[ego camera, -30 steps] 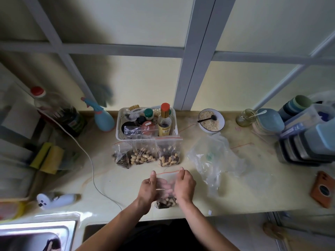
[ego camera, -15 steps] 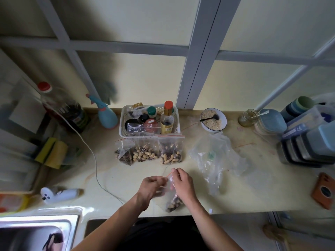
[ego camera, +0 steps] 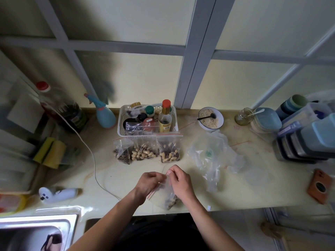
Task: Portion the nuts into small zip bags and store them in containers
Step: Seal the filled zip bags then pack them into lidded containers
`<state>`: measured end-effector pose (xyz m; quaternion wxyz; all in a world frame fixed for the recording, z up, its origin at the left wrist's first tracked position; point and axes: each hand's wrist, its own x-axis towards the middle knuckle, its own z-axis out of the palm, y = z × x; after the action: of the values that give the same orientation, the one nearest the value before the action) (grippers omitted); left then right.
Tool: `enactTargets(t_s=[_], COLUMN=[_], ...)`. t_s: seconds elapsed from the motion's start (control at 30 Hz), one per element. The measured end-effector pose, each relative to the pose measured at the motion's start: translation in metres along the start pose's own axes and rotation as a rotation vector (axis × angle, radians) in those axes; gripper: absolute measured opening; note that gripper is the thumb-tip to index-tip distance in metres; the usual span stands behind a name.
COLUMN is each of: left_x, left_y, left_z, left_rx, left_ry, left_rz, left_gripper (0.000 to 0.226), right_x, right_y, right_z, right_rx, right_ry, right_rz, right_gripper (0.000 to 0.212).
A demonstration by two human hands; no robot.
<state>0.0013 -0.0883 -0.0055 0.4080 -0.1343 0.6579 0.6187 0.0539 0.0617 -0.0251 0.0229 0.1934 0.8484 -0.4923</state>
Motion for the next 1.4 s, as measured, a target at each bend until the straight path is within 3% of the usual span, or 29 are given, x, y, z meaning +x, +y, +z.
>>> enactTargets(t_s=[0.17, 0.43, 0.63, 0.93, 1.4], left_x=[0.002, 0.004, 0.005, 0.005, 0.005], left_y=[-0.003, 0.000, -0.002, 0.004, 0.005], left_z=[0.002, 0.005, 0.002, 0.004, 0.009], left_rx=[-0.049, 0.133, 0.247, 0.415, 0.539], left_ry=[0.014, 0.071, 0.119, 0.152, 0.149], left_rz=[0.008, 0.129, 0.175, 0.191, 0.217], left_gripper=[0.020, 0.016, 0.017, 0.020, 0.022], right_x=[0.000, -0.001, 0.003, 0.002, 0.001], right_y=[-0.006, -0.009, -0.007, -0.008, -0.005], right_z=[0.000, 0.002, 0.001, 0.003, 0.000], right_rx=[-0.048, 0.093, 0.054, -0.108, -0.023], right_ry=[-0.040, -0.053, -0.061, 0.056, 0.030], right_rz=[-0.063, 0.044, -0.002, -0.184, -0.112], right_gripper=[0.021, 0.014, 0.015, 0.016, 0.019])
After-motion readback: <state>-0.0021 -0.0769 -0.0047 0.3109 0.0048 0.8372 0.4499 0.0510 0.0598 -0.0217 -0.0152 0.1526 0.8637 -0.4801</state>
